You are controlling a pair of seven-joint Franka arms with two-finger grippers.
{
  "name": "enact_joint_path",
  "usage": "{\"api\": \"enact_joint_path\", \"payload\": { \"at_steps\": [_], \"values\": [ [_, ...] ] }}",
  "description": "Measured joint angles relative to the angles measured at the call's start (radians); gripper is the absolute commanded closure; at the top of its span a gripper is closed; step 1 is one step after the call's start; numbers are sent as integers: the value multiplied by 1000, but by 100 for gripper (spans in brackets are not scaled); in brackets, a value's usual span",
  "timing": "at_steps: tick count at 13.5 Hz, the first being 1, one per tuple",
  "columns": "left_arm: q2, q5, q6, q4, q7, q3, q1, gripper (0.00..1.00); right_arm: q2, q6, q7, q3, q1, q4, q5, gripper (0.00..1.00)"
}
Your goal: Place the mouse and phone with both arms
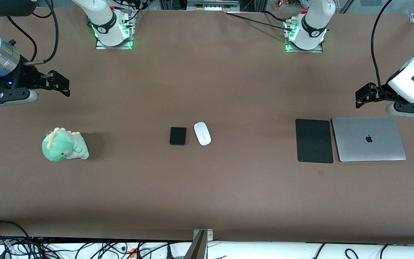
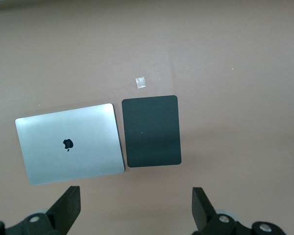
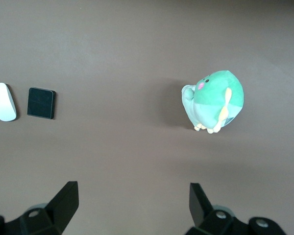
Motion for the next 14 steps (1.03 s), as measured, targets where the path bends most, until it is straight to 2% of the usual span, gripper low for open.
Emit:
{"api": "enact_joint_path", "payload": {
  "at_steps": [9,14],
  "values": [
    [0,0,-1,0,0,0,0,0,0,-6,0,-2,0,0,0,0],
    [24,0,-48,-1,1,-5,-9,0,0,-6,0,-2,0,0,0,0]
  ]
}}
